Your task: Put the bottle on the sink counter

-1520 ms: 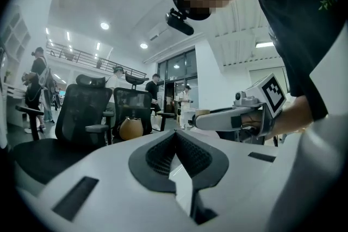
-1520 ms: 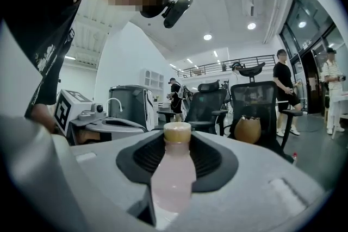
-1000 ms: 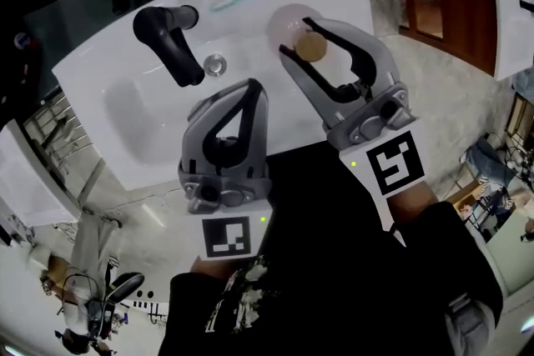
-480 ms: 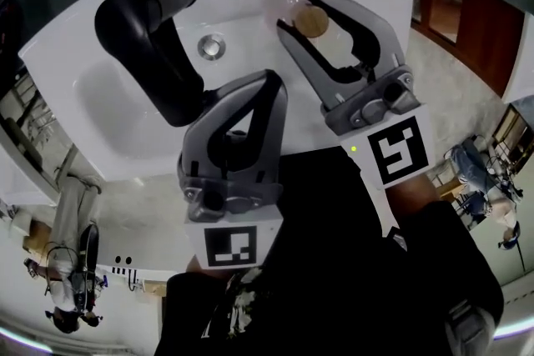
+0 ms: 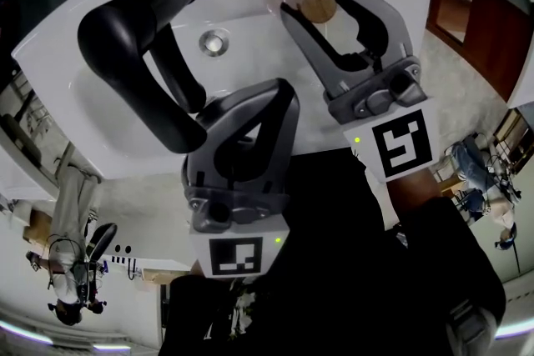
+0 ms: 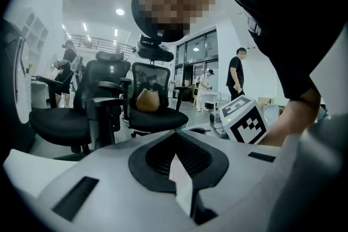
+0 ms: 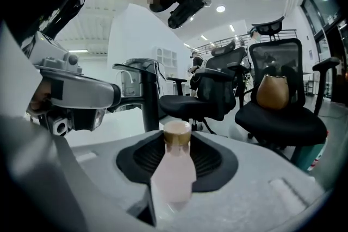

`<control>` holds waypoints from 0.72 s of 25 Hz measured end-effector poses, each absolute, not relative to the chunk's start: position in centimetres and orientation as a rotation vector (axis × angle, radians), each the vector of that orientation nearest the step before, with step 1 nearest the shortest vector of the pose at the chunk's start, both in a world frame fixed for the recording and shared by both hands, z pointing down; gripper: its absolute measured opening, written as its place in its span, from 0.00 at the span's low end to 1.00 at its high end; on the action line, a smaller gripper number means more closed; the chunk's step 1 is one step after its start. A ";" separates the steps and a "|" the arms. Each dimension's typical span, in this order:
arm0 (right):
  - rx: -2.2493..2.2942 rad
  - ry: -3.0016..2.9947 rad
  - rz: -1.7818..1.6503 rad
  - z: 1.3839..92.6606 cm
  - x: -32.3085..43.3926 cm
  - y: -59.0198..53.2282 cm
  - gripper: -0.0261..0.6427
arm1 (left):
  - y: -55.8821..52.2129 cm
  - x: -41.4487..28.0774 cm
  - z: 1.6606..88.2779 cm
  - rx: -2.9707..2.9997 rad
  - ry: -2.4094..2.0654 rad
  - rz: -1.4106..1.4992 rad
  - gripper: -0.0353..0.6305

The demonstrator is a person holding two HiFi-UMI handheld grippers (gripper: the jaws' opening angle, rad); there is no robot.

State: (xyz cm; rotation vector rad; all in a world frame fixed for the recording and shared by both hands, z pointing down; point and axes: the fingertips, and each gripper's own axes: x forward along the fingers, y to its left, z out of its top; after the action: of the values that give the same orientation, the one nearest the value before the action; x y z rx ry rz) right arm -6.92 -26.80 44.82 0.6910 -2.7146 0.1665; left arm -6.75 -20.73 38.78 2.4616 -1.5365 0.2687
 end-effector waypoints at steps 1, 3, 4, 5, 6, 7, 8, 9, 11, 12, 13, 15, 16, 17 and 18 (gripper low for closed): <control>0.691 -2.721 0.163 44.8 -7.0 -26.9 0.24 | -20.7 -6.7 38.9 2.457 -1.534 0.271 0.07; 0.686 -2.733 0.157 44.7 -7.1 -27.0 0.24 | -20.7 -6.7 39.0 2.450 -1.531 0.271 0.07; 0.684 -2.740 0.151 44.6 -7.2 -27.0 0.24 | -20.8 -6.7 39.0 2.447 -1.532 0.268 0.07; 0.684 -2.748 0.144 44.5 -7.2 -27.1 0.24 | -20.8 -6.7 39.0 2.445 -1.536 0.266 0.07; 0.686 -2.755 0.138 44.4 -7.3 -27.1 0.24 | -20.9 -6.7 39.0 2.441 -1.540 0.264 0.07; 0.688 -2.762 0.133 44.4 -7.4 -27.1 0.24 | -20.9 -6.8 38.9 2.438 -1.544 0.263 0.07; 0.688 -2.768 0.131 44.3 -7.4 -27.1 0.24 | -20.9 -6.8 38.9 2.434 -1.547 0.264 0.07; 0.687 -2.775 0.130 44.2 -7.5 -27.2 0.24 | -20.9 -6.8 38.9 2.431 -1.549 0.265 0.07; 0.683 -2.790 0.126 44.1 -7.6 -27.3 0.24 | -20.9 -6.8 38.9 2.428 -1.553 0.268 0.07; 0.681 -2.798 0.122 44.0 -7.7 -27.3 0.24 | -20.9 -6.8 38.9 2.427 -1.556 0.270 0.07; 0.680 -2.806 0.119 44.0 -7.7 -27.4 0.24 | -20.8 -6.8 39.0 2.425 -1.558 0.273 0.07; 0.683 -2.818 0.119 44.0 -7.7 -27.4 0.25 | -20.7 -6.8 39.2 2.417 -1.564 0.275 0.07; 0.687 -2.823 0.119 44.1 -7.7 -27.4 0.25 | -20.6 -6.8 39.4 2.413 -1.567 0.275 0.07; 0.690 -2.826 0.117 44.2 -7.6 -27.4 0.25 | -20.6 -6.7 39.5 2.410 -1.570 0.274 0.07; 0.693 -2.827 0.110 44.2 -7.6 -27.4 0.25 | -20.5 -6.6 39.6 2.408 -1.572 0.273 0.07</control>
State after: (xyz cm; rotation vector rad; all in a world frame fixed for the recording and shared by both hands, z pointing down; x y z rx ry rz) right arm -7.58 -27.39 44.22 0.6926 -2.8271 0.1102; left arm -6.64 -20.54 39.55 2.4083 -1.5722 0.2732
